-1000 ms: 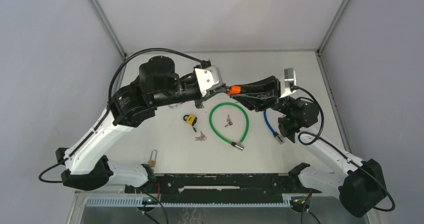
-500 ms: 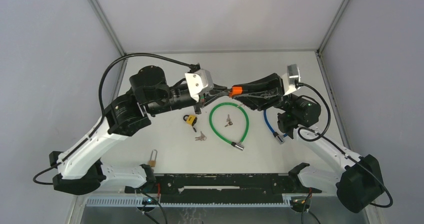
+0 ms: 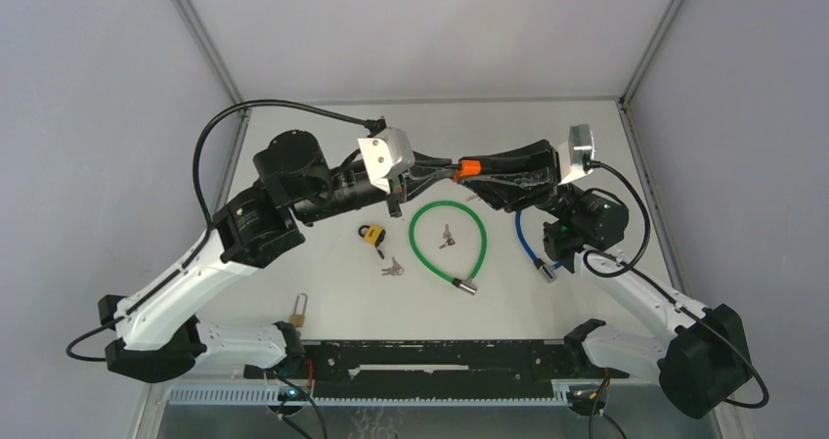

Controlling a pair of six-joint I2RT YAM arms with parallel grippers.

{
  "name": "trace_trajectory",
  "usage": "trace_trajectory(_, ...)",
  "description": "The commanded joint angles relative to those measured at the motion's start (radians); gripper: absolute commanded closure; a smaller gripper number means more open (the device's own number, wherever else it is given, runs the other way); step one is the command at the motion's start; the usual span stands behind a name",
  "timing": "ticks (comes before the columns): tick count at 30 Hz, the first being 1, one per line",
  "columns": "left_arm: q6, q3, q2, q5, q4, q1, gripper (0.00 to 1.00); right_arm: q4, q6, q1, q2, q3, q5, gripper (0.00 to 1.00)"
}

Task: Lock with the key
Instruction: Lock the lock.

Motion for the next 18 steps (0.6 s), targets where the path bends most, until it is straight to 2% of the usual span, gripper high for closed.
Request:
trace_trajectory(1, -0.161, -0.109, 0.079, 0.299, 0.2, -0.12, 1.0, -0.247, -0.089, 0.032, 0.075, 0.005, 0.082, 1.0)
trace_trajectory(7, -0.206, -0.011, 0.146, 0.322, 0.225, -0.13, 1.0, -0.205, -0.083, 0.033, 0.077, -0.03, 0.099, 1.0)
trace_trajectory(12, -0.184, 0.02, 0.182, 0.301, 0.13, -0.158, 1.0, -0.125, -0.045, 0.025, 0.104, -0.023, 0.102, 1.0)
trace_trajectory(18, -0.183, -0.006, 0.197, 0.341, 0.001, -0.153, 1.0, -0.179, -0.054, -0.014, 0.062, 0.052, 0.067, 1.0)
